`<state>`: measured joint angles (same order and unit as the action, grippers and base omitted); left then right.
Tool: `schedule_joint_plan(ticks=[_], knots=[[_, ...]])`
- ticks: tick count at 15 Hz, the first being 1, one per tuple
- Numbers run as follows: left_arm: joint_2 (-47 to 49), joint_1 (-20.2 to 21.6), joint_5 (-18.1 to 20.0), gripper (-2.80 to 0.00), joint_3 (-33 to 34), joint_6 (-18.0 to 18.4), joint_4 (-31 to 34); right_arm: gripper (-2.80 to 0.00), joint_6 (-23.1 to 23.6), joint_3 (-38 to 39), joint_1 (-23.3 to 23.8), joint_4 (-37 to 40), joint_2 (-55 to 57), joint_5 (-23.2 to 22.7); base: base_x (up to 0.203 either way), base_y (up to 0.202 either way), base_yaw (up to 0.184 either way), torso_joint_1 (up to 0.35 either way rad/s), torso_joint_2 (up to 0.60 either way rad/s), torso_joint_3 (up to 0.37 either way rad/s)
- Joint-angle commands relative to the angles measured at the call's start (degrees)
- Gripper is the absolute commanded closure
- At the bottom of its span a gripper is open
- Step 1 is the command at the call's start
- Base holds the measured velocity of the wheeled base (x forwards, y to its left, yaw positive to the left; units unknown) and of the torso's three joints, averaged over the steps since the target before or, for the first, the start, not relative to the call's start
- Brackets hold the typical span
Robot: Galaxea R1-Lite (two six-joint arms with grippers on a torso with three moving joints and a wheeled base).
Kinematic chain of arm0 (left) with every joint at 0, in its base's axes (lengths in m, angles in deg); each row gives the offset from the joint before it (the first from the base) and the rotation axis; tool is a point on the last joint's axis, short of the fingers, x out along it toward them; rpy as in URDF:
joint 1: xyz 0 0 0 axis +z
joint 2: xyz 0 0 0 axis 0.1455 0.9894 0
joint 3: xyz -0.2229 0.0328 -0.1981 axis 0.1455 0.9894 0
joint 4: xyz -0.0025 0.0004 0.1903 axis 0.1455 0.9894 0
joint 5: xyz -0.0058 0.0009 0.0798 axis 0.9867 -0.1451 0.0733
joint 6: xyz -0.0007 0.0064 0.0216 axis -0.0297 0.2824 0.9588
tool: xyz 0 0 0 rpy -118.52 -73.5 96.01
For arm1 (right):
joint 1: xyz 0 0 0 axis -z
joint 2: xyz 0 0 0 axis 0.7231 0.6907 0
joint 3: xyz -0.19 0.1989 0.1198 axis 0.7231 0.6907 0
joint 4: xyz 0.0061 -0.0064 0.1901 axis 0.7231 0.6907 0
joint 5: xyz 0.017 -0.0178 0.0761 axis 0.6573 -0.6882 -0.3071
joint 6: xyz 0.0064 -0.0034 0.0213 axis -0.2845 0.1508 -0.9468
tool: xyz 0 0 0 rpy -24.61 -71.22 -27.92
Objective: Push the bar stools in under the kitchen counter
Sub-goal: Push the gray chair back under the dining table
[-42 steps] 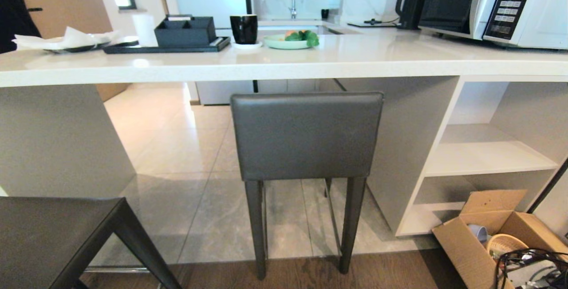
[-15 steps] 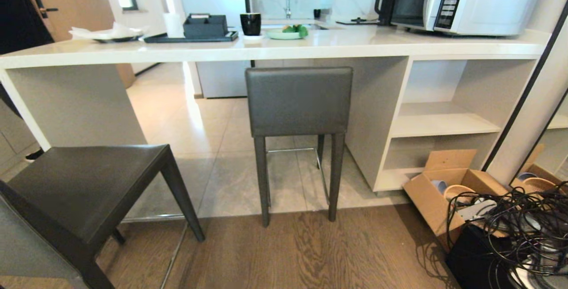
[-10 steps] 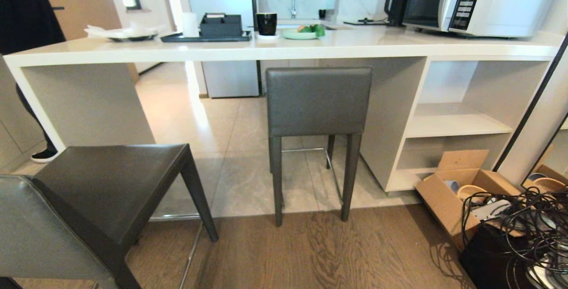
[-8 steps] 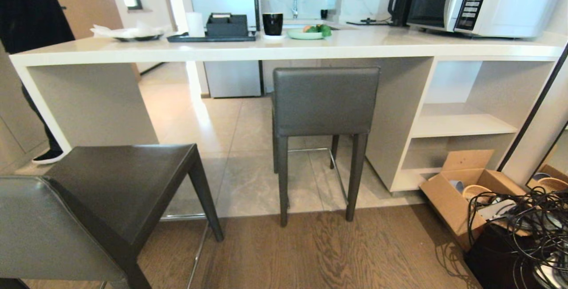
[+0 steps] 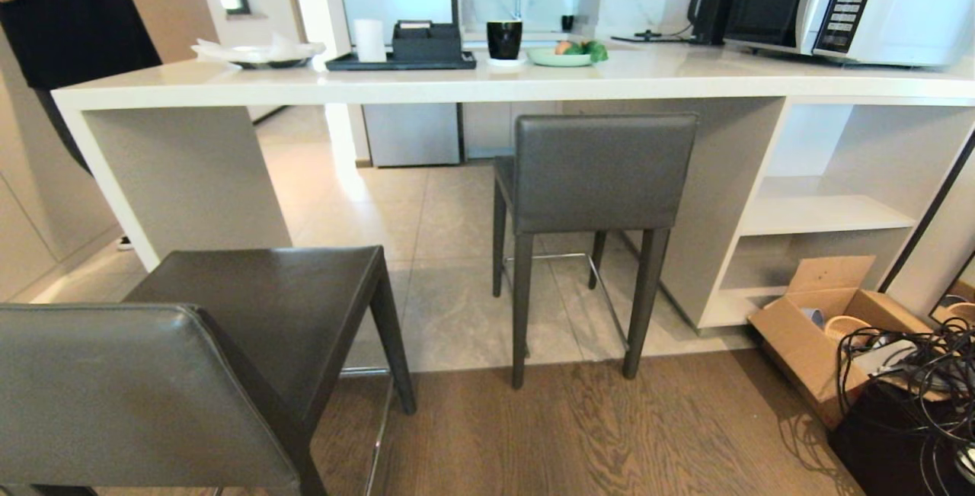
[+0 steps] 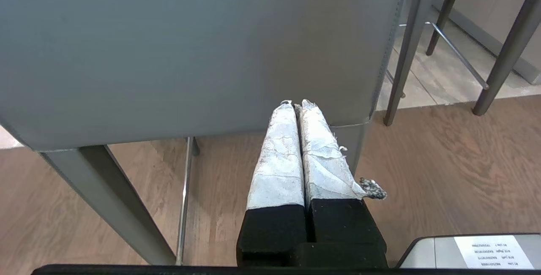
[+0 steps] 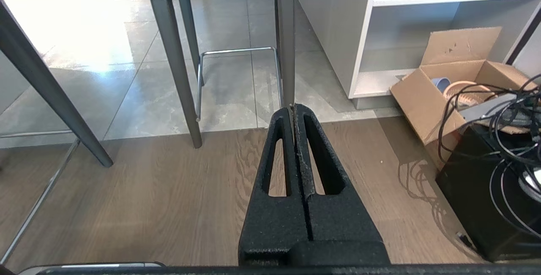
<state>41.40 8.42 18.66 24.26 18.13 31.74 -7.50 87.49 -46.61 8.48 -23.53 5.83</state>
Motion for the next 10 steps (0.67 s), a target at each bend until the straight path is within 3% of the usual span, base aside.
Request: schedule_joint_plan(ticks=[1, 7, 10], knots=[[0.1, 0.04, 0.03, 0.0, 0.06, 0.0, 0.0, 0.0, 0.01, 0.0, -0.06, 0.02, 0.09, 0.0, 0.0, 0.0, 0.0, 0.0, 0.0, 0.0], [0.1, 0.04, 0.03, 0.0, 0.06, 0.0, 0.0, 0.0, 0.01, 0.0, -0.06, 0.02, 0.09, 0.03, 0.0, 0.0, 0.0, 0.0, 0.0, 0.0], [0.1, 0.04, 0.03, 0.0, 0.06, 0.08, 0.0, 0.0, 0.0, 0.0, -0.06, 0.02, 0.09, 0.0, -0.14, 0.0, 0.001, 0.007, 0.0, 0.001]])
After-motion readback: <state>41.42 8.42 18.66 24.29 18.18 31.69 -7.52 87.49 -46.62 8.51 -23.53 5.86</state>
